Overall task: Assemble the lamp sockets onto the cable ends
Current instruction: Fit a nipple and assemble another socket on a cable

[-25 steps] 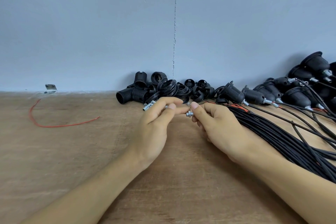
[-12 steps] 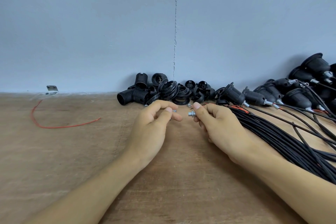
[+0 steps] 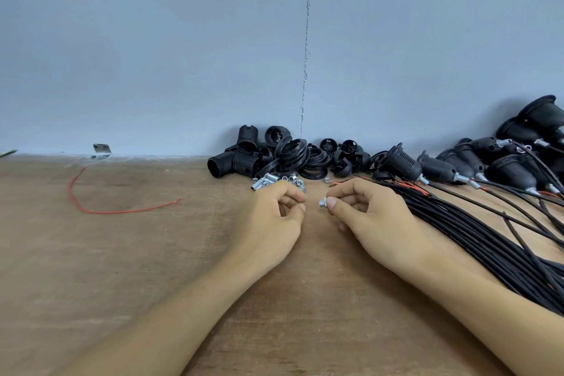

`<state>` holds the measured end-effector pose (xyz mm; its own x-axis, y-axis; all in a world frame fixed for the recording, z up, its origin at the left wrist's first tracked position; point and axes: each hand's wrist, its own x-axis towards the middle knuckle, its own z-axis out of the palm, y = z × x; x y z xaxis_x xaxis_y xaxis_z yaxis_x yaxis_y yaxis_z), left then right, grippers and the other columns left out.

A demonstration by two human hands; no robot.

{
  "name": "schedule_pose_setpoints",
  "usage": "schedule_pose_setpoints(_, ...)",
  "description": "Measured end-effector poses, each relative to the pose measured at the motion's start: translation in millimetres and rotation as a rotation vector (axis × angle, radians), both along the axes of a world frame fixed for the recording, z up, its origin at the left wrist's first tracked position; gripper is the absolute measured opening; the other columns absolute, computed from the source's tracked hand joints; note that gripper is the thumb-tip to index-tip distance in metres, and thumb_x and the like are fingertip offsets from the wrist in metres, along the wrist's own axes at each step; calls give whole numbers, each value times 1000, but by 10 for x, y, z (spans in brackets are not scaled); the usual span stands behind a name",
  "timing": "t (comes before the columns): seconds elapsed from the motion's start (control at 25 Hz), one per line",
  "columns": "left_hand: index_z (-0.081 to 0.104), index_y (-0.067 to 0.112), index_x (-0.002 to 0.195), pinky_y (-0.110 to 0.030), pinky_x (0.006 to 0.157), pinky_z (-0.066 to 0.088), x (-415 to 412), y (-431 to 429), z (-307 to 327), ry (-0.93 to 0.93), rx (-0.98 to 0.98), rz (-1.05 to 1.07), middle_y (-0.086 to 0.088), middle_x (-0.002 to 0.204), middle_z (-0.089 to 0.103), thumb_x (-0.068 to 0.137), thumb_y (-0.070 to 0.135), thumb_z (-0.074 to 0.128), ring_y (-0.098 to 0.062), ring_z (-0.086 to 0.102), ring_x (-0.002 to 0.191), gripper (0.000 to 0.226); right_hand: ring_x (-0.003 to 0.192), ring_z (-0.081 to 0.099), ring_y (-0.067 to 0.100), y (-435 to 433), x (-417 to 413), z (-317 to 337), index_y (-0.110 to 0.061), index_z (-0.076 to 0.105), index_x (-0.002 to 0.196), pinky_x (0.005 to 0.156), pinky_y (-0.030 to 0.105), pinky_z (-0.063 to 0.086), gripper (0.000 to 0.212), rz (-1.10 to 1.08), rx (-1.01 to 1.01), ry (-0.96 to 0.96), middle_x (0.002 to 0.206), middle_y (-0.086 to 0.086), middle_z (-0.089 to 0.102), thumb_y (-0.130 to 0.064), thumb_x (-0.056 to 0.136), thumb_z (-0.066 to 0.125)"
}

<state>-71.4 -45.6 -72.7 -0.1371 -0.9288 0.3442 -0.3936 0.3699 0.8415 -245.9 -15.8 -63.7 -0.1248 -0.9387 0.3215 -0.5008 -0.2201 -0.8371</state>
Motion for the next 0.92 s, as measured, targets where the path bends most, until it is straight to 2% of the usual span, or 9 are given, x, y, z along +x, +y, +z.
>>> schedule_pose_setpoints(0.12, 68, 35, 81, -11, 56, 41, 19, -32, 6, -51, -31, 19, 17, 74, 67, 90, 10, 69, 3, 52, 56, 26, 61, 68, 8, 21, 27, 4, -29, 70, 89, 68, 22, 54, 9, 3, -23, 64, 76, -11, 73, -21, 89, 73)
schedule_pose_setpoints(0.28, 68, 32, 80, -6, 56, 38, 46, -81, 19, -73, -43, 51, 15, 74, 66, 89, 9, 68, 8, 52, 55, 25, 64, 64, 6, 29, 23, 2, -30, 70, 91, 67, 20, 50, 14, -10, -51, 183, 79, -10, 71, -18, 87, 74)
schedule_pose_setpoints(0.36, 67, 32, 80, -7, 56, 39, 40, -90, -1, -110, -41, 39, 14, 74, 66, 89, 11, 68, 6, 53, 57, 22, 63, 61, 1, 36, 12, 6, -30, 70, 90, 64, 10, 44, 16, -17, -67, 216, 79, -12, 70, -16, 86, 75)
schedule_pose_setpoints(0.44, 66, 32, 80, -10, 58, 41, 31, -92, -30, -151, -33, 16, 14, 74, 66, 89, 14, 68, 3, 56, 61, 20, 63, 58, -4, 35, -3, 14, -30, 71, 90, 63, 6, 42, 16, -34, -80, 242, 78, -14, 68, -16, 85, 76)
schedule_pose_setpoints(0.72, 64, 34, 78, -10, 52, 36, 104, -160, -34, -261, -47, 86, 20, 60, 61, 86, 15, 69, 4, 54, 58, 21, 66, 56, -2, 10, -50, 16, -32, 71, 85, 64, 8, 41, 9, -57, -67, 319, 73, -14, 66, -26, 84, 78)
schedule_pose_setpoints(0.84, 65, 33, 79, -15, 54, 35, 115, -174, -31, -289, -43, 106, 16, 64, 63, 86, 18, 69, 2, 54, 58, 18, 66, 56, -1, 12, -48, 12, -33, 70, 84, 65, 8, 42, 11, -43, -52, 331, 74, -14, 67, -25, 85, 78)
schedule_pose_setpoints(0.92, 66, 34, 81, -13, 56, 37, 108, -177, -23, -301, -53, 110, 16, 69, 64, 88, 19, 68, 4, 56, 62, 16, 66, 56, 1, 17, -42, 8, -33, 71, 85, 66, 9, 43, 12, -26, -51, 351, 75, -15, 67, -23, 85, 77)
